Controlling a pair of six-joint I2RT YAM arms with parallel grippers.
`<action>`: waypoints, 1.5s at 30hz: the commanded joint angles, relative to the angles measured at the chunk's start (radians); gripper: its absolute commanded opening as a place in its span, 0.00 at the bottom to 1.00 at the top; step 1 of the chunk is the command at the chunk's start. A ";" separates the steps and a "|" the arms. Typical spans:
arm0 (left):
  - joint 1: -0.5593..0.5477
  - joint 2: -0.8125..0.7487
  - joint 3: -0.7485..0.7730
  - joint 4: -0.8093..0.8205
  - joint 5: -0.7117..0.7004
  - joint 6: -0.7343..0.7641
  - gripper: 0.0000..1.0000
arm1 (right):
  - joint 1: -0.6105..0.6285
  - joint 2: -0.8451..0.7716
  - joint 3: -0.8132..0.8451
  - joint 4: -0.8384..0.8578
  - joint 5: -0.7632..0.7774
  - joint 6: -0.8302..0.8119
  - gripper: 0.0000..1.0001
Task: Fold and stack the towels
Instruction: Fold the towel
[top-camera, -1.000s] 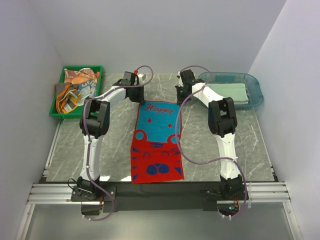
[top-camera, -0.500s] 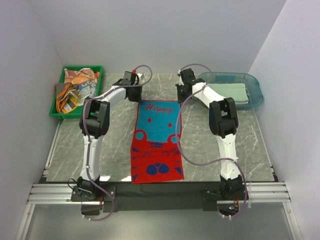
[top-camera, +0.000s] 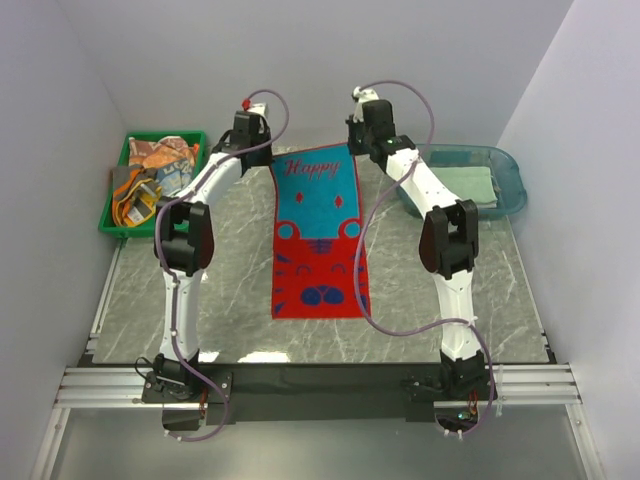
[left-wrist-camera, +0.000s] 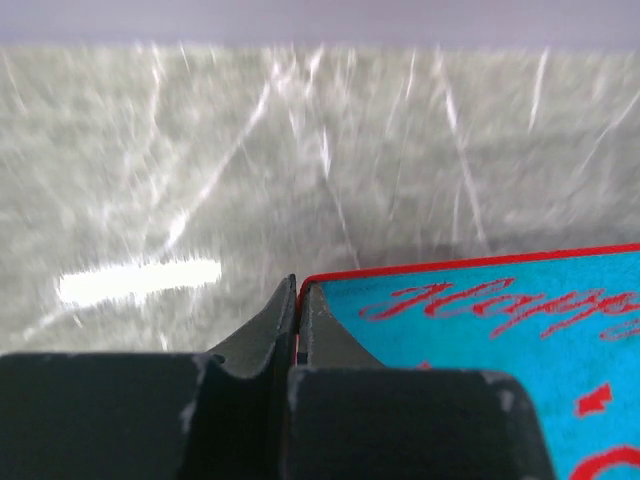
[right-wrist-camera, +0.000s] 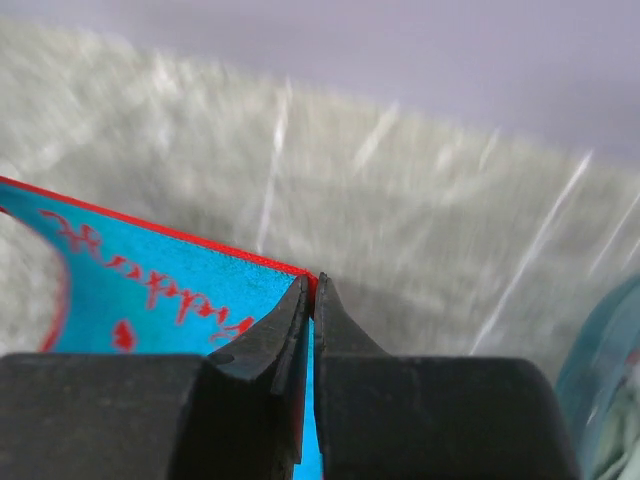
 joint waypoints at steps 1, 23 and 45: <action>0.071 -0.043 0.035 0.003 -0.088 0.008 0.01 | -0.034 -0.006 0.064 0.096 0.125 -0.086 0.00; 0.046 -0.471 -0.421 -0.026 0.064 -0.125 0.01 | -0.010 -0.493 -0.512 0.070 0.118 -0.080 0.00; -0.004 -0.837 -0.724 -0.063 0.061 -0.257 0.01 | 0.004 -0.768 -0.744 -0.071 0.069 0.083 0.00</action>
